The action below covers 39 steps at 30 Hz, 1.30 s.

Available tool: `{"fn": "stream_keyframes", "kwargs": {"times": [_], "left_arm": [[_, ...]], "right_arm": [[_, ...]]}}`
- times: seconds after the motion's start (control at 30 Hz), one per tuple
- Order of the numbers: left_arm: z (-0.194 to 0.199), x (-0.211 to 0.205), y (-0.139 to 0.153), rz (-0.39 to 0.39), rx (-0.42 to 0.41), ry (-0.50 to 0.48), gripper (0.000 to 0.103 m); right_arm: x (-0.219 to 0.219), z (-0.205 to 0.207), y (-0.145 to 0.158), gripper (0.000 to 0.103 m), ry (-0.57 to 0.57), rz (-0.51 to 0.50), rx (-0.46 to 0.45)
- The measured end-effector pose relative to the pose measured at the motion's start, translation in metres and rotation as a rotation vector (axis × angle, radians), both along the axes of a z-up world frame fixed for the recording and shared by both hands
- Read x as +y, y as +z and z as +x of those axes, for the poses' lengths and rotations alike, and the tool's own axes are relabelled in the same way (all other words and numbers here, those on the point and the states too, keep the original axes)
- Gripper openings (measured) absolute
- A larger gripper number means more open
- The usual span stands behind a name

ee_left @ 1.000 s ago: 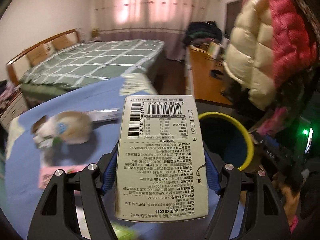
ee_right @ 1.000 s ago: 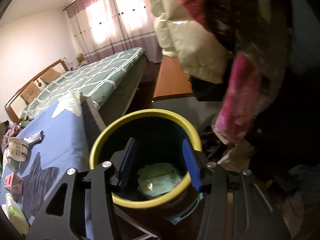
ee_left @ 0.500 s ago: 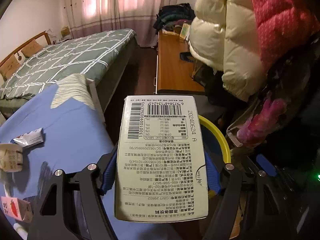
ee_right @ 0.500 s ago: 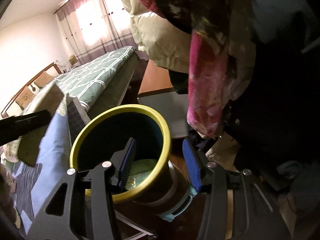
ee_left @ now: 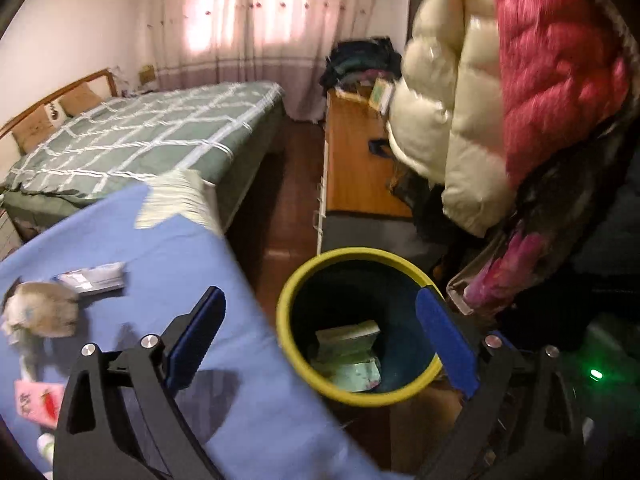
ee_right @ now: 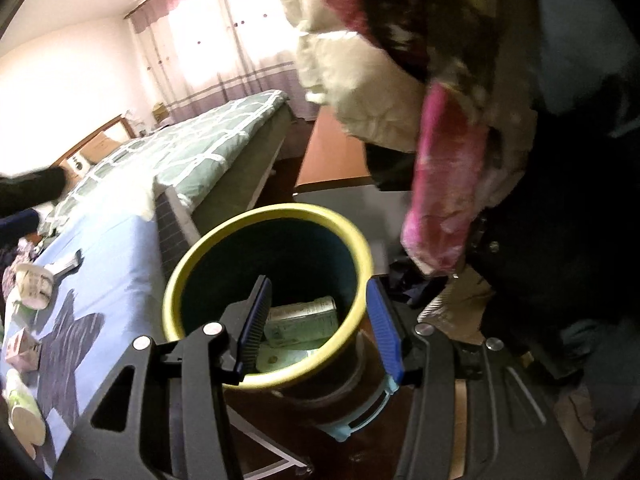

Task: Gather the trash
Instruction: 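Move both grippers back over the table toward the coconut water bottle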

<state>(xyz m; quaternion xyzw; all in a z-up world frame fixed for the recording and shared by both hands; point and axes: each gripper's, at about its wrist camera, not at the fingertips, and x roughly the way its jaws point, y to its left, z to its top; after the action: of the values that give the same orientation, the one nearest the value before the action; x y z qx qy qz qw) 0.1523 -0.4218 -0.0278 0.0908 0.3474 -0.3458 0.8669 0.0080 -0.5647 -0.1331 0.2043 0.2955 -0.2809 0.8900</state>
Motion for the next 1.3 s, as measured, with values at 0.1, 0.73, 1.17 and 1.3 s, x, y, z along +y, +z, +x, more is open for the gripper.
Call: {"fn": "stream_keyframes", "kwargs": {"times": [0.1, 0.73, 1.17, 1.3], "left_arm": [[-0.008, 0.047, 0.017, -0.031, -0.028, 0.049, 0.098], [-0.055, 0.374, 0.023, 0.003, -0.103, 0.628, 0.098], [-0.094, 0.423, 0.010, -0.030, -0.105, 0.682, 0.098], [-0.101, 0.425, 0.010, -0.052, -0.097, 0.684, 0.098]], "right_arm": [[0.017, 0.009, 0.002, 0.048, 0.050, -0.001, 0.000], [0.196, 0.066, 0.024, 0.051, 0.564, -0.005, -0.012], [0.287, 0.048, 0.039, 0.052, 0.850, -0.022, 0.005], [0.298, 0.045, 0.033, 0.056, 0.886, -0.019, 0.032]]}}
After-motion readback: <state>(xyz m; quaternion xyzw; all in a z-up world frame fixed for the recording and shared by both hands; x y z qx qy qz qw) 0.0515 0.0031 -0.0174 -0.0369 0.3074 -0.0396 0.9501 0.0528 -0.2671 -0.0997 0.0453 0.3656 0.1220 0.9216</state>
